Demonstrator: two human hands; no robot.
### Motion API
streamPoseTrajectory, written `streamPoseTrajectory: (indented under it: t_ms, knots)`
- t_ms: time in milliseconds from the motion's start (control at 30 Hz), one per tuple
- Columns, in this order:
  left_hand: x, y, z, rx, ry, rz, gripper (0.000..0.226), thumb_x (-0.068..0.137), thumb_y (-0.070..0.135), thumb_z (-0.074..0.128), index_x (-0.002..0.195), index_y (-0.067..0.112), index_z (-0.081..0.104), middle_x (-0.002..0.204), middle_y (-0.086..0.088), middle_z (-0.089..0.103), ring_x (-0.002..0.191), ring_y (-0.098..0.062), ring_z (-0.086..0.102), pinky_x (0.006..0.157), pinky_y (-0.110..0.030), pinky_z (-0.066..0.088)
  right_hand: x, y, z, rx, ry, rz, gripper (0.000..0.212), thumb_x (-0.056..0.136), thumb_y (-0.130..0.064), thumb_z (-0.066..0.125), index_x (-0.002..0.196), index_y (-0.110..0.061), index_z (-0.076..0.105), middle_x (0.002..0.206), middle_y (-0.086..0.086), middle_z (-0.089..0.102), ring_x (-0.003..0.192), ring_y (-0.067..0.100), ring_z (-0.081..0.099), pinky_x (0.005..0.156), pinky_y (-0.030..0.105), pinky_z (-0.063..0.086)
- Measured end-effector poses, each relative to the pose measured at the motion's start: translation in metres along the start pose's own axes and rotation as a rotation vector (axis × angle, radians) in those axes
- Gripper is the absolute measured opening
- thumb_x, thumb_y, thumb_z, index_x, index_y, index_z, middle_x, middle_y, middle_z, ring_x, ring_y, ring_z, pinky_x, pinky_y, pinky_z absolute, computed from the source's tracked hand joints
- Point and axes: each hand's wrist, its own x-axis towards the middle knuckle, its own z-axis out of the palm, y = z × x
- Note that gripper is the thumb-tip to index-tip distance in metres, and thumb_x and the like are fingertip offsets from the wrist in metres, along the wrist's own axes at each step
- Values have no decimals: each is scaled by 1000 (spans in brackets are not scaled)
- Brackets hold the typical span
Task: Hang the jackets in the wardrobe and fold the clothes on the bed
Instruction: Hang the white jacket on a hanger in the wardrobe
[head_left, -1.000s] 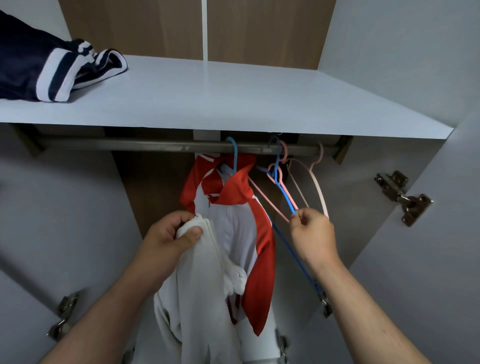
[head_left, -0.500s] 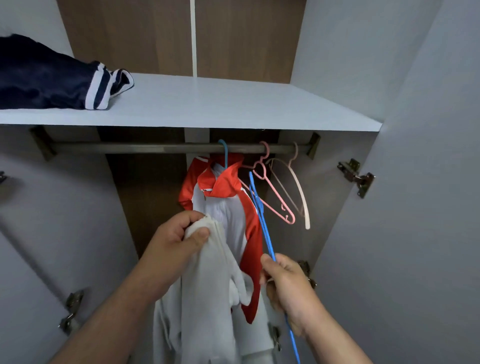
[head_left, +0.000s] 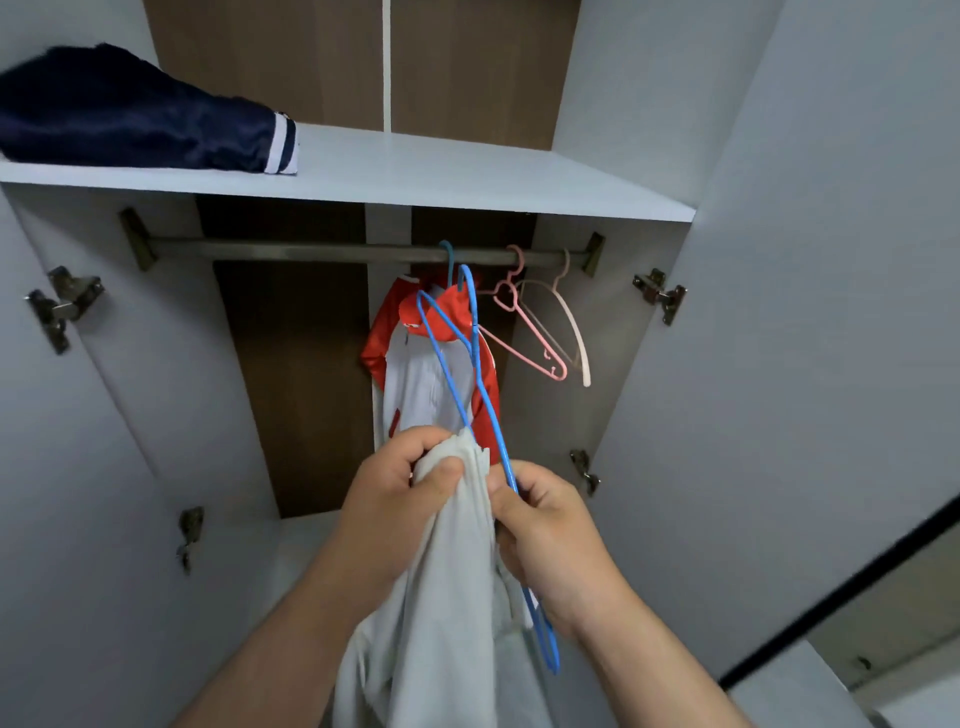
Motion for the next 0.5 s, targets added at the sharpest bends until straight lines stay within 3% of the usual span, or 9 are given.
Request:
streamPoseTrajectory:
  t_ms: [67,167,267,367,433,500]
  knots:
    - [-15,3,3,-39,-18,-25,16,80,28,57,87,36,69,87,6,70,80,-6,66,68,-19,52,-21,-3,2,26,1,23,28,98,-13,59,71,-13,55,55,-10,40,44,3,31,44,14,27]
    - [-35,12,13,-54,-51,-56,15,83,31,59,91,36,71,94,2,71,90,-14,69,79,-34,58,-49,-9,6,133,6,40,20,100,-16,58,82,-7,61,62,2,44,50,8,31,47,21,24]
    - [-50,22,27,-14,61,-58,17,89,25,70,87,42,72,103,1,65,91,-10,69,85,-39,58,-69,-18,5,275,37,29,20,100,-15,57,85,-15,70,55,-7,49,43,3,38,43,16,30]
    - [-60,36,43,103,255,19,18,81,22,79,75,29,63,84,2,58,65,-6,57,66,-26,54,-83,-25,0,374,63,66,17,101,-17,55,89,-15,66,53,-4,48,42,6,37,48,20,23]
    - [-69,44,56,110,251,16,32,83,28,75,68,12,53,62,-5,48,54,-8,43,51,-26,41,-89,-27,-6,400,76,87,20,101,-18,55,85,-18,67,53,-2,42,43,8,30,51,25,16]
    - [-77,51,68,70,206,-25,40,91,33,66,69,2,53,61,-14,51,55,-12,46,50,-33,40,-92,-31,-15,381,71,65,27,101,-18,55,78,-23,69,51,-4,42,40,6,29,41,18,22]
